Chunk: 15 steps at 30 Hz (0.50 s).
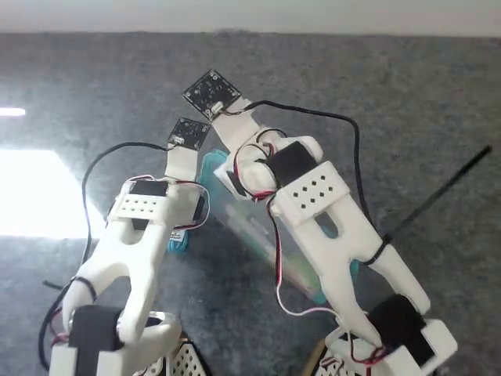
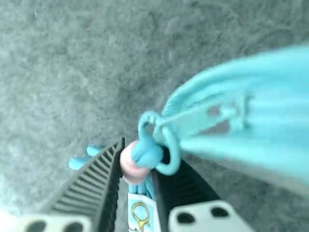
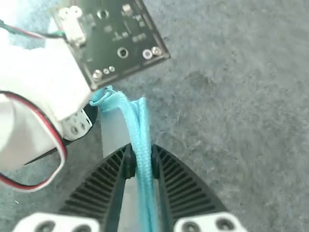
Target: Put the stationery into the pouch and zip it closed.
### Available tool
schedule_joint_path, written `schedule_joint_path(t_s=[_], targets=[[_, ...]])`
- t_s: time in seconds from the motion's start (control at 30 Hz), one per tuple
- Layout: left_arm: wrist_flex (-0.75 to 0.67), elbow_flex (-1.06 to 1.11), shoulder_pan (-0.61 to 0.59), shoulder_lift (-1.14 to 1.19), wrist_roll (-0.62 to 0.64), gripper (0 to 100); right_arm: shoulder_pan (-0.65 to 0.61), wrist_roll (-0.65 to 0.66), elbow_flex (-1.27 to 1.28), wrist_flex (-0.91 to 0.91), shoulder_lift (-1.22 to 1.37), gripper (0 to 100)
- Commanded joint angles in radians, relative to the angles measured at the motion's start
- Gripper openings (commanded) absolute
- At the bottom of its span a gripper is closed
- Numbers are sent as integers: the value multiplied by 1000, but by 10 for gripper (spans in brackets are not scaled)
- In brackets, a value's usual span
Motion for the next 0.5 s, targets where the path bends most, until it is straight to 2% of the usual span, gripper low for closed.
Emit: schedule_joint_path(t_s=[0.0,0.17,0.37,0.47], targets=[[-11,-18,-3,49,-9,10,25,-6,-35,-4,-142,6],[-2,-65,-12,115,-9,10,24,-5,-37,51,-237,6],[17,-67,-17,91,-9,10,25,14,-92,150,-338,6],[17,-68,-71,72,-9,10,48,23,-144,194,-337,6]])
